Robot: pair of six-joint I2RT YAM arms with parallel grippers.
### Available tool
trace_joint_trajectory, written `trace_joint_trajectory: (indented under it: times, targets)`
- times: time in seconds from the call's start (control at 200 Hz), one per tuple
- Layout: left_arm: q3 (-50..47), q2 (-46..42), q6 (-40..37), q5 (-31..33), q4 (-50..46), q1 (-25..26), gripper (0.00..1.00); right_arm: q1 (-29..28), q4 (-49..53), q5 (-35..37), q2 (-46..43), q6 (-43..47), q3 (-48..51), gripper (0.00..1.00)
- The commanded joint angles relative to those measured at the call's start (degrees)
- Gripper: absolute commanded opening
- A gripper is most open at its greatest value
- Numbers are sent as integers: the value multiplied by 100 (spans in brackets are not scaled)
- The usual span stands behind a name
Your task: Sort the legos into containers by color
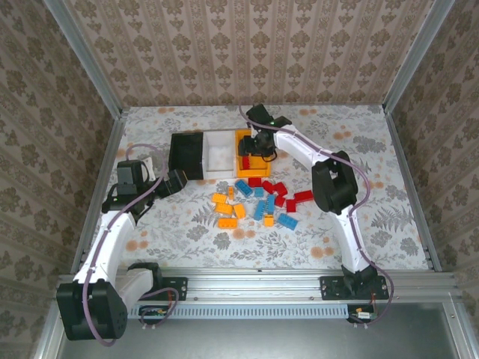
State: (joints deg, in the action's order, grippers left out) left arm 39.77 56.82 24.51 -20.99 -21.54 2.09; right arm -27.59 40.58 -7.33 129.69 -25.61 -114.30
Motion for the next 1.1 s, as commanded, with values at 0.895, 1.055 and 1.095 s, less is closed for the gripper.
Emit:
trace_joint_trajectory:
  times: [0.895,1.055,1.095]
  targets:
    - [1356,1569,-1247,-326,-883,2155,100,1255,327,298,-4759,-3783,5561,98]
    - [1313,1527,-1251,-240,-843,2153,100,1264,612,513,-4657,-4650,5511,96]
    - [1314,1509,-1260,-234,-844,2156,100,1271,640,524,-4570,-4785,5496,96]
